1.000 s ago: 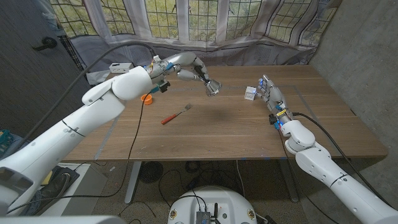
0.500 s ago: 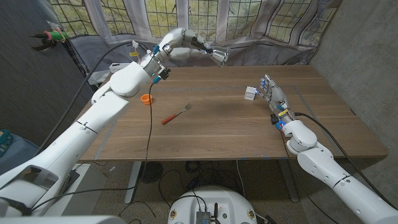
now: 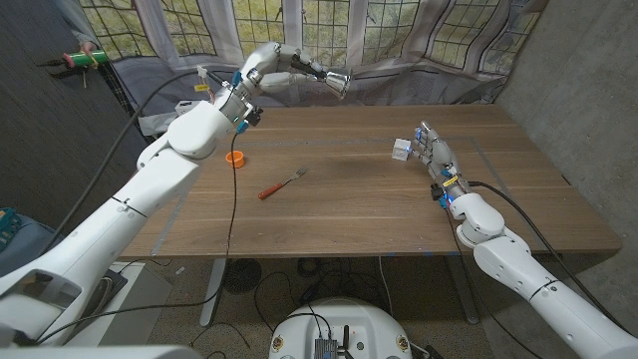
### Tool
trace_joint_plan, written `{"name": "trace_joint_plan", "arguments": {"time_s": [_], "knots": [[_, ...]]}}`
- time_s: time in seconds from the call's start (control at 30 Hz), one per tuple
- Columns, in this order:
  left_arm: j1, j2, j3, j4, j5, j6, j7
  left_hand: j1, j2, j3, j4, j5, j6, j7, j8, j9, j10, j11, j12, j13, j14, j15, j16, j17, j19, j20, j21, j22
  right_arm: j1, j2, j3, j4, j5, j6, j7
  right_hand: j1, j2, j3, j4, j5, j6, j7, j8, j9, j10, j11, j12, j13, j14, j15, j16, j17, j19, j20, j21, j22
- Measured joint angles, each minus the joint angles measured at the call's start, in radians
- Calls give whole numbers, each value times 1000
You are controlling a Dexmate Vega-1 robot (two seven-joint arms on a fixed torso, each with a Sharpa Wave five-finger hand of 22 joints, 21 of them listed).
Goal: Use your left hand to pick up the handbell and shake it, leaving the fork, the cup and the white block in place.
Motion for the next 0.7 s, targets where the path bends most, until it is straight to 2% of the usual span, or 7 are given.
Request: {"name": "trace_joint_plan", "arguments": {"time_s": [0.2, 0.27, 0.33, 0.37, 0.6, 0.63, 0.7], "knots": [[21, 58, 0, -51, 160, 86, 41, 0, 0, 0, 0, 0, 0, 0, 0, 0, 0, 0, 0, 0, 0, 0, 4, 0, 0, 0, 0, 0, 15, 10, -10, 21, 2, 0, 8, 0, 0, 0, 0, 0, 0, 0, 0, 0, 2, -2, 0, 0, 0, 0, 0, 0, 0, 0, 0, 0], [32, 92, 5, -81, 205, 116, 44, 0, 0, 0, 0, 0, 0, 0, 0, 0, 0, 0, 0, 0, 0, 0, 4, 1, 0, 0, 0, 0, 21, 13, -13, 30, 4, 0, 16, 0, 0, 0, 0, 0, 0, 0, 0, 0, 5, -6, 0, 0, 0, 0, 0, 0, 0, 0, 0, 0], [32, 92, 5, -81, 255, 152, 48, 0, 0, 0, 0, 0, 0, 0, 0, 0, 0, 0, 0, 0, 2, 2, 4, 2, -2, 2, 0, -1, 27, 16, -17, 39, 4, 0, 16, 0, 0, 0, 0, 0, 0, 0, 0, 0, 5, -6, 0, 0, 0, 0, 0, 0, 0, 0, 0, 0], [46, 131, 8, -119, 282, 172, 49, 0, 0, 0, 0, 0, 0, 0, 0, 0, 0, 0, 0, 0, 2, 2, 4, 2, -4, 4, 1, -3, 31, 18, -18, 43, 7, 1, 25, 0, 0, 0, 0, 0, 0, 0, 0, 0, 5, -6, 0, 0, 0, 0, 0, 0, 0, 0, 0, 0], [46, 131, 8, -119, 493, 340, 51, -3, -3, 4, -4, 0, 0, 0, 0, 0, 1, 1, 0, 0, 2, 2, 4, 4, -9, 2, 8, -5, 55, 28, -31, 75, 7, 1, 25, 0, 0, 0, 0, 0, 0, 0, 0, 0, 5, -6, 0, 0, 0, 0, 0, 0, 0, 0, 0, 0], [92, 243, 4, -237, 523, 364, 49, -3, -3, 4, -4, 0, 0, 0, 0, 0, 1, 1, 0, 0, 2, 2, 4, 4, -9, 2, 8, -5, 59, 29, -33, 78, 15, 3, 49, 0, 0, 0, 0, 0, 0, 0, 0, 0, 5, -6, 0, 0, 0, 0, 0, 0, 0, 0, 0, 0], [92, 243, 4, -237, 591, 417, 39, -2, -3, 4, -4, 0, 0, 0, 0, 0, 1, 1, 0, 0, 2, 2, 4, 4, -9, 2, 8, -5, 65, 31, -36, 86, 15, 3, 49, 0, 0, 0, 0, 0, 0, 0, 0, 0, 5, -6, 0, 0, 0, 0, 0, 0, 0, 0, 0, 0]]}}
